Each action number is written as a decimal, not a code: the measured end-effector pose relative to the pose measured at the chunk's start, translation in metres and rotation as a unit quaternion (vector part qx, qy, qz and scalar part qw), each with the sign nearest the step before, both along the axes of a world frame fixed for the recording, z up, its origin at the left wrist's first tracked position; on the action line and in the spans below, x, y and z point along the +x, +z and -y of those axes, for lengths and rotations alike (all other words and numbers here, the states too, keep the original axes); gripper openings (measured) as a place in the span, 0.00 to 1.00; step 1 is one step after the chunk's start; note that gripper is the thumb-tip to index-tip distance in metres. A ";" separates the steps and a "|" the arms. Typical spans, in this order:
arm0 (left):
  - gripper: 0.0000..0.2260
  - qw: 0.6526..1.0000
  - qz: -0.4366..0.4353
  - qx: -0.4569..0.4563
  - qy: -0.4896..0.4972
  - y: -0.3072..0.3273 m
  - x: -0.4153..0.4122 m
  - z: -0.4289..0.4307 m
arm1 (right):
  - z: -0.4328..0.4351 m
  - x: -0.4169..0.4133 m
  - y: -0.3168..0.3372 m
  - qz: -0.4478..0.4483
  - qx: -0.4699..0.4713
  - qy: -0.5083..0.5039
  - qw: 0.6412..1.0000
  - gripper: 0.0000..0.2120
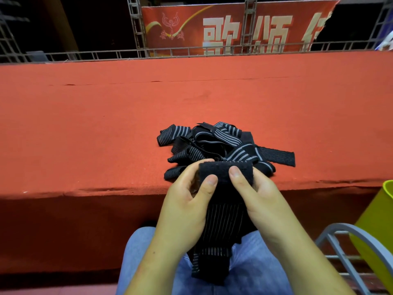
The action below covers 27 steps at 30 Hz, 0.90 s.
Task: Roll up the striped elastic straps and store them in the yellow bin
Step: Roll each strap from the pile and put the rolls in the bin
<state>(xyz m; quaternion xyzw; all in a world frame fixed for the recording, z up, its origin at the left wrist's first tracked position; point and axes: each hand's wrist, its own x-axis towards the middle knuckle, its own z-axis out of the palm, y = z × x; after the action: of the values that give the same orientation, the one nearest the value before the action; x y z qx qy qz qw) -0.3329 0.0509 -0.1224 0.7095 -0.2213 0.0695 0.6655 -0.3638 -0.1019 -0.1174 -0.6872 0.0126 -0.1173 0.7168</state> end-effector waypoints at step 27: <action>0.18 0.999 -0.026 0.000 -0.037 0.000 -0.010 0.010 | -0.005 -0.002 0.001 -0.071 0.050 0.054 0.995 0.26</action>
<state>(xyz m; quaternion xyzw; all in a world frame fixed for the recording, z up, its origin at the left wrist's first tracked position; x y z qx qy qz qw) -0.3426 0.0410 -0.1223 0.7024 -0.2298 0.0265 0.6732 -0.3663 -0.0973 -0.1161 -0.6571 0.0326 -0.0284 0.7526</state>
